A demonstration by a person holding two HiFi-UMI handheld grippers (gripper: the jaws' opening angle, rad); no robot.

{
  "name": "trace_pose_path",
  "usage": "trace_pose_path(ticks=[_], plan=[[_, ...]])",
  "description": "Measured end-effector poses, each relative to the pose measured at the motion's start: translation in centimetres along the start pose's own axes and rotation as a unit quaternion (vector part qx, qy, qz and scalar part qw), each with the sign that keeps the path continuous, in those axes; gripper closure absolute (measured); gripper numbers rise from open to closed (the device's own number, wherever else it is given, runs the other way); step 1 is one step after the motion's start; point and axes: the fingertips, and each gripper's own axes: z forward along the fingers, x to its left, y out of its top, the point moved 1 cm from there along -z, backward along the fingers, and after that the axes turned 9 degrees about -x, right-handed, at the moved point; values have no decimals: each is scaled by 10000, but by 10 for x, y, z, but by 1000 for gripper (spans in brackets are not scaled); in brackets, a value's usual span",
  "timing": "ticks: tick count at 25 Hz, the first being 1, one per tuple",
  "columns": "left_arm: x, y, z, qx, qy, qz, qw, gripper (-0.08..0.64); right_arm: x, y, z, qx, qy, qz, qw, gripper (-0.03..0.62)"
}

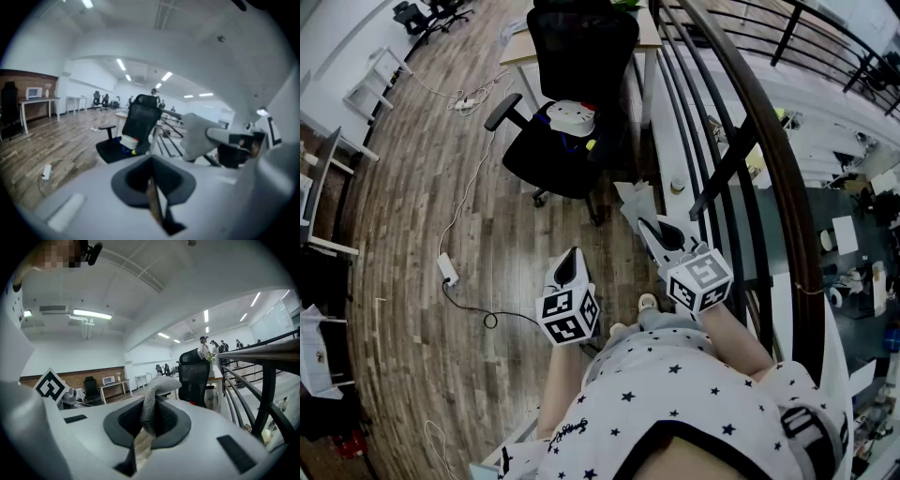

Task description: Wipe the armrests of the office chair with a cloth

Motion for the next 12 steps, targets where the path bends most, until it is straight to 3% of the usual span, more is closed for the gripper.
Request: trace_pose_path(ticks=[8, 12], plan=[[-4, -3, 6, -6, 76, -171, 9998, 557, -7, 0, 4, 26, 87, -247, 9997, 566], [-11, -2, 12, -27, 92, -235, 9997, 557, -18, 6, 13, -122, 108, -61, 9998, 566]])
